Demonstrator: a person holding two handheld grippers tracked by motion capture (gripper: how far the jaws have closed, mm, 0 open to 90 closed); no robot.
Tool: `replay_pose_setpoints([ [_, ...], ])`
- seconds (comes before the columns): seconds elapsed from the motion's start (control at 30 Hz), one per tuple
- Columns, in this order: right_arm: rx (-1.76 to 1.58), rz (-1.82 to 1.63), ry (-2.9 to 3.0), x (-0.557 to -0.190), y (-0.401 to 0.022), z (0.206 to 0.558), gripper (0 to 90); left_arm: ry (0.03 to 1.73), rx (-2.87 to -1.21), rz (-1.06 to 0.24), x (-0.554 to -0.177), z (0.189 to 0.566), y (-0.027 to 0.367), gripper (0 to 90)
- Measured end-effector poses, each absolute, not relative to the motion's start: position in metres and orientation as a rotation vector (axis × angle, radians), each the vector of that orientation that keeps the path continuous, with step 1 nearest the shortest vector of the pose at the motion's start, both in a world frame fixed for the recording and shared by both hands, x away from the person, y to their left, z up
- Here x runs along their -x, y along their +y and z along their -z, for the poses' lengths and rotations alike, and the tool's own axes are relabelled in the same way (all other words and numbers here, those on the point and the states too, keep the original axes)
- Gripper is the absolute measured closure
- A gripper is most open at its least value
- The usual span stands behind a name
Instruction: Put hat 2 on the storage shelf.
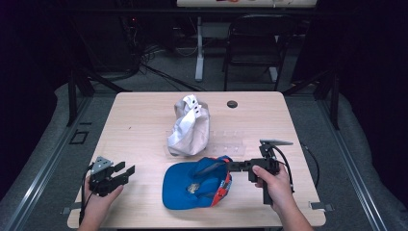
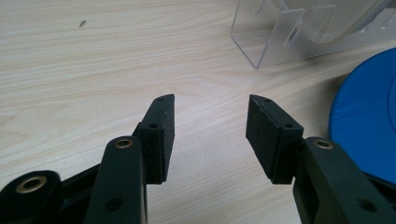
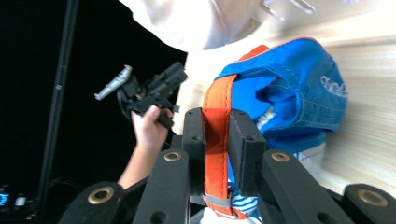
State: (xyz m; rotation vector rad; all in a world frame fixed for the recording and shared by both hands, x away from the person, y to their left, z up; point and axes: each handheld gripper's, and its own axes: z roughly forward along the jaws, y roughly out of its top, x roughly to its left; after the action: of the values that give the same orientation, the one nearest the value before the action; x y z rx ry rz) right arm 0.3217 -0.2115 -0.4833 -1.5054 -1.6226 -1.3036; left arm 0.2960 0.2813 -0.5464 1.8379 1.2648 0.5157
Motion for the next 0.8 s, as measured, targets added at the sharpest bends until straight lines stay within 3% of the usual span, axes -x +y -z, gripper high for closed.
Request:
replay_pose_setpoints([
  [0.8,1.442,1.351,-1.543,-0.330,-0.215,0.420,78.2,1.262,-1.841,-0.521,-0.295,0.545,0.283,52.7],
])
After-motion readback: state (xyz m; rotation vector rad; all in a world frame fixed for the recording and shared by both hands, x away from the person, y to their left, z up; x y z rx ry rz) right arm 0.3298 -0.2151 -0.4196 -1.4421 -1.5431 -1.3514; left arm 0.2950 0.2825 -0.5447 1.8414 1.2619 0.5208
